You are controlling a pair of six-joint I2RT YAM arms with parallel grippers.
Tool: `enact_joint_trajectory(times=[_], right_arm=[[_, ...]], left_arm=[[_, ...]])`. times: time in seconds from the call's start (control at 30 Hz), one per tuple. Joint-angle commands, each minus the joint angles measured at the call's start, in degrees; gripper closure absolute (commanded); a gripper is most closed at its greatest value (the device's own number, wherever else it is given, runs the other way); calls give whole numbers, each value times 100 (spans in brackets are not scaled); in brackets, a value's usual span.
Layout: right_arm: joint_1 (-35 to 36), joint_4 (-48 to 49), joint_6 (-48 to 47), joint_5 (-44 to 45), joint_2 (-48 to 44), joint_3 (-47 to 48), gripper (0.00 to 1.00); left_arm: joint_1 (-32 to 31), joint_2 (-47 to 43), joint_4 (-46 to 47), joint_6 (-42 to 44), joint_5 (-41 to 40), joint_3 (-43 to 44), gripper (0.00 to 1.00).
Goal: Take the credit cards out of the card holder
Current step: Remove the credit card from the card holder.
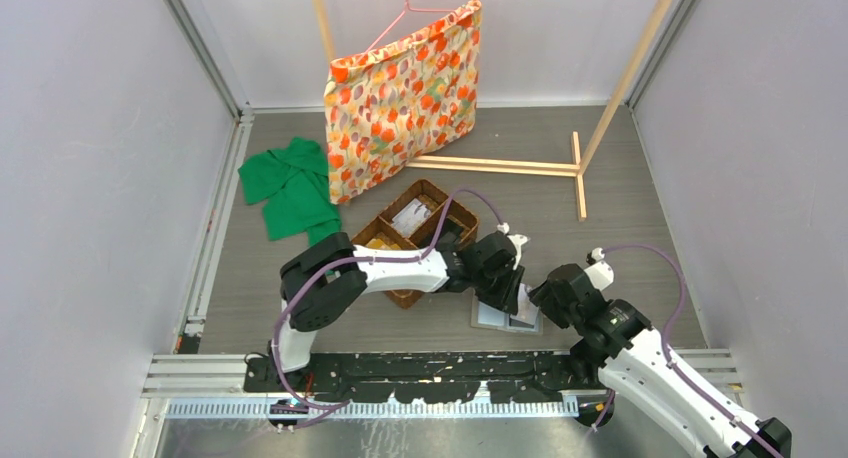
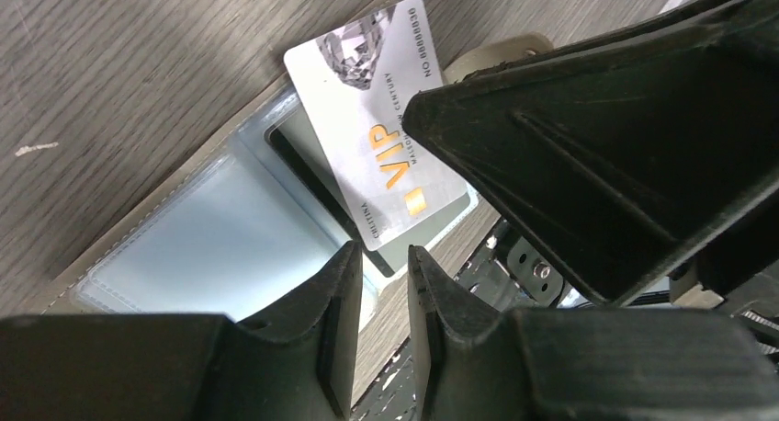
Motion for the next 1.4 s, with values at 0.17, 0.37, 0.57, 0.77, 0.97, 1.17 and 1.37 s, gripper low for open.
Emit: enact_joint_trajectory(times=[0.17, 0.37, 0.57, 0.77, 0.97, 1.17, 1.37], right_arm=[[-12, 472, -27, 25, 169, -95, 51], [-14, 515, -1, -5, 264, -97, 53], [-11, 498, 0, -58, 161, -137, 57], [-8, 569, 10, -83, 206, -178, 53], [-9, 575, 74, -49, 344, -141, 58], [-7, 192, 75, -32, -145, -63, 72], [-3, 175, 23, -419, -546, -158, 77]], left_arm=[[128, 130, 577, -199, 136, -178, 74], [186, 244, 679, -255, 154, -271, 74], [271, 400, 762, -292, 247, -319, 74], [324, 499, 841, -310, 322, -345, 74], [342, 496, 873, -310, 348, -390, 74], [359, 509, 873, -324, 382, -412, 75], [380, 546, 873, -319, 435, -406, 75]])
